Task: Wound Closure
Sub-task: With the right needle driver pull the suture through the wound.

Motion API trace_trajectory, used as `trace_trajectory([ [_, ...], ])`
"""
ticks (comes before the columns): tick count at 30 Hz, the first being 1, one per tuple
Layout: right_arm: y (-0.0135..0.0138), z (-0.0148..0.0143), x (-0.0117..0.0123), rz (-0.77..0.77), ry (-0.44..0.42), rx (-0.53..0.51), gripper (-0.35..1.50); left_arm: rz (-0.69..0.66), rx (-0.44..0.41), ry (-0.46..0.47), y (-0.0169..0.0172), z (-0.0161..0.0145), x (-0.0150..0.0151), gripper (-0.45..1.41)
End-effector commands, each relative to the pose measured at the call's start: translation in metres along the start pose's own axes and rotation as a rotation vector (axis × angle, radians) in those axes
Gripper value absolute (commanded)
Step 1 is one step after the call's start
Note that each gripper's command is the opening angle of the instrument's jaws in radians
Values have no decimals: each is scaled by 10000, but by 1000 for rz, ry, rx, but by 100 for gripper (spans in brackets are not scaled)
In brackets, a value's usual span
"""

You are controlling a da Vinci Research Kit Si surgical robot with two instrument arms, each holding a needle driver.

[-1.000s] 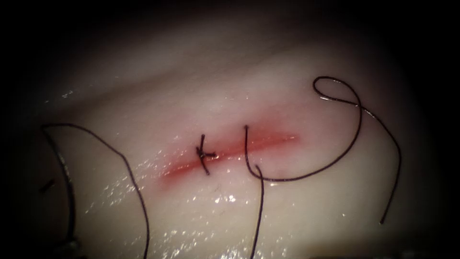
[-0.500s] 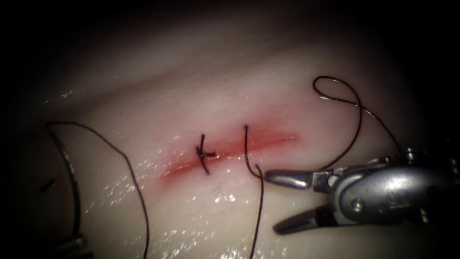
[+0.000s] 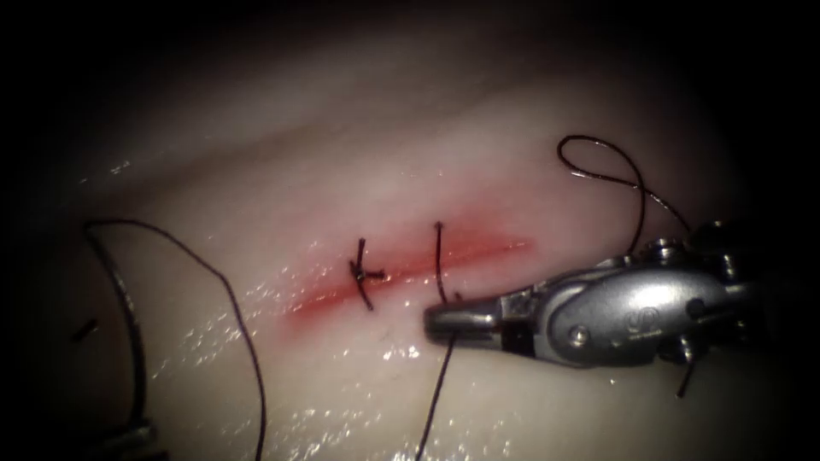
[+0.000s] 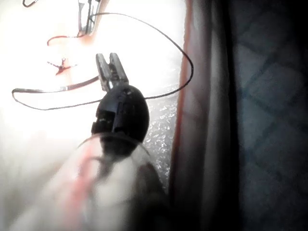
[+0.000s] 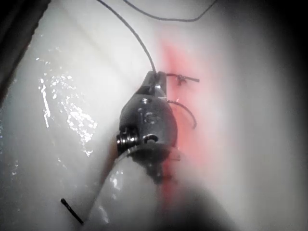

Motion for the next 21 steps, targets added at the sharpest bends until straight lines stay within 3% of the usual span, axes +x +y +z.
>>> trace_trajectory([
  [1,-2,7,-5,2,-1,2,-35,-1,-2,1,5,5,-5,-45],
  [8,-28,-2,8,54,13,12,-35,-3,-1,5,9,5,-6,-45],
  [12,-66,-8,45,39,40,59,-35,-2,-3,8,11,7,-7,-45],
  [13,-66,-8,45,39,40,59,-35,-2,-3,8,11,7,-7,-45],
  [15,-94,-12,74,38,60,90,-35,-2,-3,9,11,7,-7,-45],
  [17,-103,-14,84,39,64,104,-35,-2,-3,9,11,7,-7,-45],
  [18,-124,-18,109,40,86,139,-35,-2,-3,9,11,6,-7,-45],
  [19,-135,-20,124,46,106,163,-35,-2,-3,9,11,6,-7,-45],
  [20,-135,-20,124,46,106,163,-35,-2,-3,9,11,6,-7,-45],
  [21,-151,-24,146,49,122,187,-35,-2,-3,9,10,7,-7,-45],
])
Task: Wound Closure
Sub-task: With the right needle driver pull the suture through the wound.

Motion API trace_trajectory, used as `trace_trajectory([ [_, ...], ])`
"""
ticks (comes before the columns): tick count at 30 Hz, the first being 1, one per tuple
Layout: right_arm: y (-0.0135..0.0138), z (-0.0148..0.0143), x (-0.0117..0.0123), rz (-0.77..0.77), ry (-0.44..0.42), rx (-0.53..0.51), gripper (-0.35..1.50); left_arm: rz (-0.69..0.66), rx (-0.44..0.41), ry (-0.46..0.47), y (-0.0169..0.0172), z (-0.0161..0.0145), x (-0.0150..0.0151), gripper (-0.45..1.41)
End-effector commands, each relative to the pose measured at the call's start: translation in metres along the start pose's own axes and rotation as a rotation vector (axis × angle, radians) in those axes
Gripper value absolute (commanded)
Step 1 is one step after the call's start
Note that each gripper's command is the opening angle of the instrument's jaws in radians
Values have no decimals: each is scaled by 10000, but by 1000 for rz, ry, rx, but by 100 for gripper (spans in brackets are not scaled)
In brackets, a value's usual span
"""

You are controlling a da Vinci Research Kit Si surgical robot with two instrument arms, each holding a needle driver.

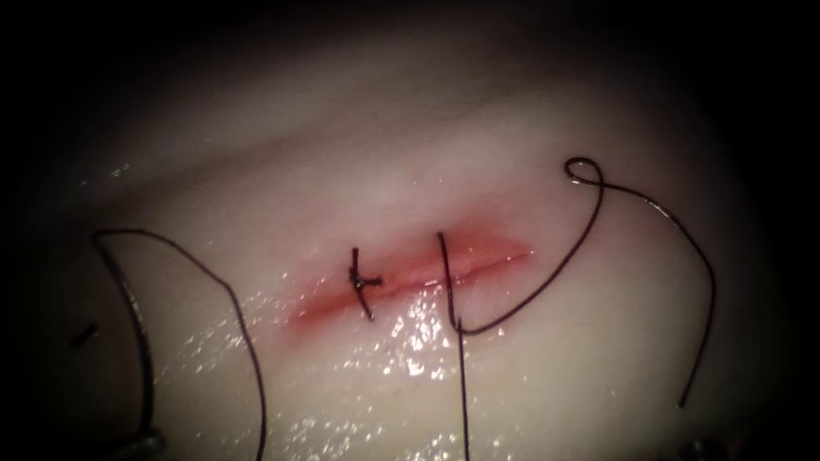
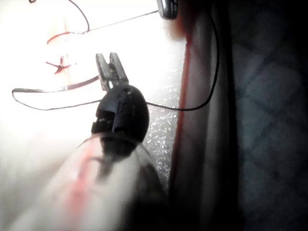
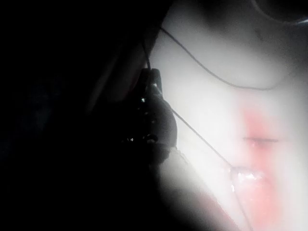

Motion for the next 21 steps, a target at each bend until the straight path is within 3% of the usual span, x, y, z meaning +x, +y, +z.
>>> trace_trajectory([
  [1,-22,12,25,5,19,26,-35,-1,-2,0,5,5,-5,-45],
  [9,-58,21,96,21,97,128,-35,-2,-3,3,6,9,-4,-45],
  [12,-50,25,103,16,119,152,-35,-2,-3,3,5,9,-4,-45],
  [13,-45,24,102,19,115,125,27,-2,-3,3,5,9,-4,-45],
  [15,-26,19,97,39,84,7,126,-1,-3,3,6,8,-4,-45],
  [16,-8,12,90,39,64,-41,142,-1,-2,3,6,8,-4,-45],
  [20,34,-14,65,24,57,-112,143,-1,-3,3,5,9,-5,-45],
  [21,34,-14,65,24,57,-112,143,-1,-3,3,5,9,-5,-45],
])
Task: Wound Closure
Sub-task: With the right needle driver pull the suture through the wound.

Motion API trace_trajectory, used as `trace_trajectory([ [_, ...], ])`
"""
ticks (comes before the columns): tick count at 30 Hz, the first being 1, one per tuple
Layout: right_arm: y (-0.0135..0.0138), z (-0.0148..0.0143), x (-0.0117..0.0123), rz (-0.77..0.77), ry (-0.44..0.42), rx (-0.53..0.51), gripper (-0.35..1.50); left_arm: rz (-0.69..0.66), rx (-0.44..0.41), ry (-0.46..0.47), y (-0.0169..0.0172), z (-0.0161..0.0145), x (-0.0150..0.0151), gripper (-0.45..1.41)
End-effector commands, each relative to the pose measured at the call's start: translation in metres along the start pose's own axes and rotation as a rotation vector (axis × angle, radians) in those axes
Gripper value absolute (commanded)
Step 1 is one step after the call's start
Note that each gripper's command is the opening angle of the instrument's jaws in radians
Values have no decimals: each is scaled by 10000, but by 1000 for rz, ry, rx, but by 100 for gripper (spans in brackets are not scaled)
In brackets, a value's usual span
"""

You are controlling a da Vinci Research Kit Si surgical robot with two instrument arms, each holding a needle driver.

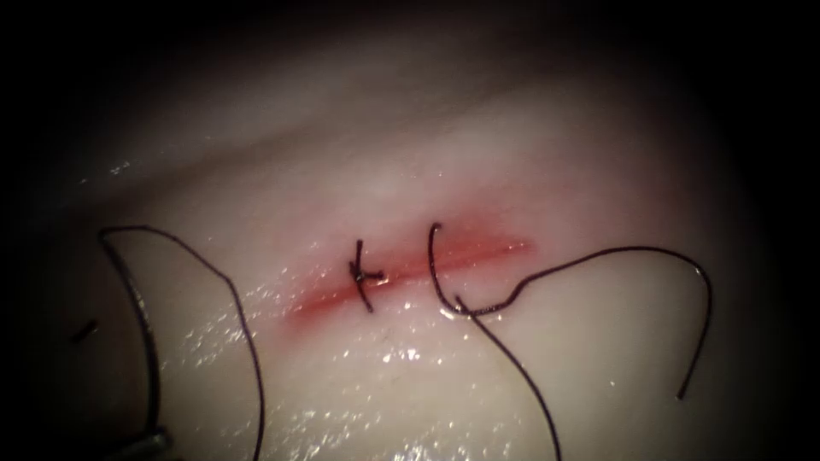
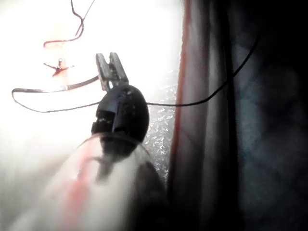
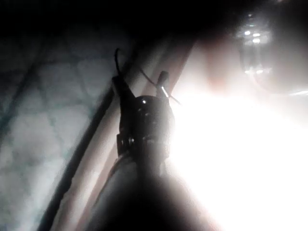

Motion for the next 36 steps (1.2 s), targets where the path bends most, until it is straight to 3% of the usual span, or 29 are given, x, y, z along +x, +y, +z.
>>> trace_trajectory([
  [1,26,-4,-24,-12,-13,-25,143,-1,-1,1,5,6,-5,-45],
  [9,60,-14,-63,-9,-19,-64,142,1,-1,2,4,7,-9,-45],
  [13,71,-47,-71,-1,-7,-73,140,1,-7,5,0,2,-12,-45],
  [14,63,-67,-67,-2,15,-63,140,0,-16,8,-6,-3,-14,-45],
  [17,53,-93,-63,-3,26,-67,140,-4,-11,-7,-15,-11,-15,-45],
  [20,32,-156,-64,0,10,-90,137,7,50,-41,-52,-35,-19,-45],
  [24,35,-194,-72,16,-13,-132,133,55,130,-71,-90,-61,-24,-45],
  [30,72,-180,-93,38,-16,-185,133,75,168,-100,-106,-77,-30,-45],
  [36,146,-141,-174,3,-35,-230,130,81,180,-103,-98,-73,-34,-45],
])
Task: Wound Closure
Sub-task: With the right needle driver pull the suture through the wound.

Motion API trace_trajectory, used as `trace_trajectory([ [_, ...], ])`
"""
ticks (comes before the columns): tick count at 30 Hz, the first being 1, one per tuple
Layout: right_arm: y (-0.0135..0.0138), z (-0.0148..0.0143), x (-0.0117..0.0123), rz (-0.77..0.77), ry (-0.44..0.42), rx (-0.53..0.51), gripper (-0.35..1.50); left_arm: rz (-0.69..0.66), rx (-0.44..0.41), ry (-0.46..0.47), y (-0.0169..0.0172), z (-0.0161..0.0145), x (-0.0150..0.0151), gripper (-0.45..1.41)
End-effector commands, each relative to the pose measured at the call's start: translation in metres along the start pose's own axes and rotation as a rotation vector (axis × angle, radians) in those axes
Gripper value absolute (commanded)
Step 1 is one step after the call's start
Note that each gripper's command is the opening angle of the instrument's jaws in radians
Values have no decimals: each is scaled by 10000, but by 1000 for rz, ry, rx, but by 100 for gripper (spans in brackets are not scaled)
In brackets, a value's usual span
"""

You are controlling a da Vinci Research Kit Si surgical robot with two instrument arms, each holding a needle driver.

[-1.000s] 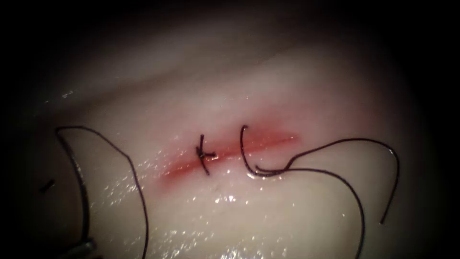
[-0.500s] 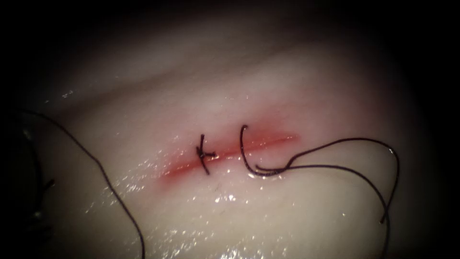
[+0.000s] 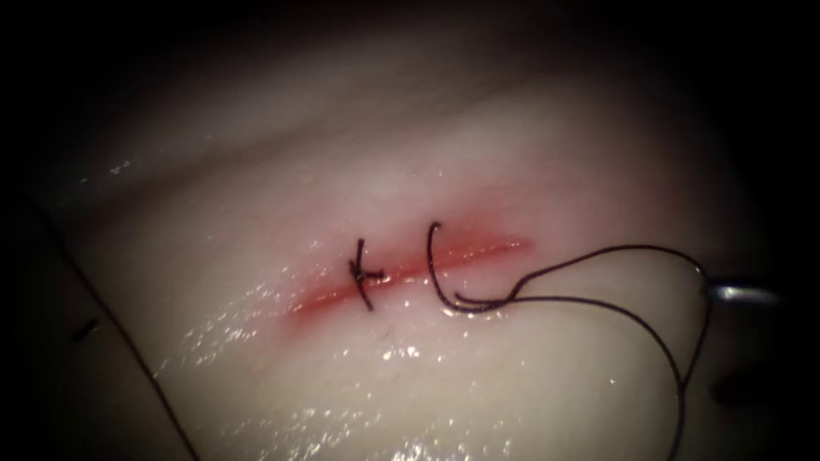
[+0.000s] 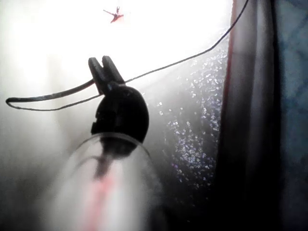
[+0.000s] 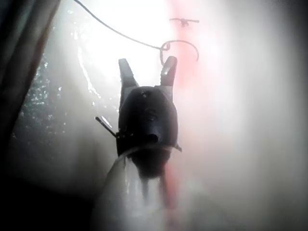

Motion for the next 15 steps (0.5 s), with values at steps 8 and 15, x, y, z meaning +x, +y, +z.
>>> trace_trajectory([
  [8,-1,61,-69,-17,3,23,130,13,7,-2,22,13,-9,-45],
  [15,-22,109,-86,95,127,60,96,18,-6,3,31,17,-11,-45],
])
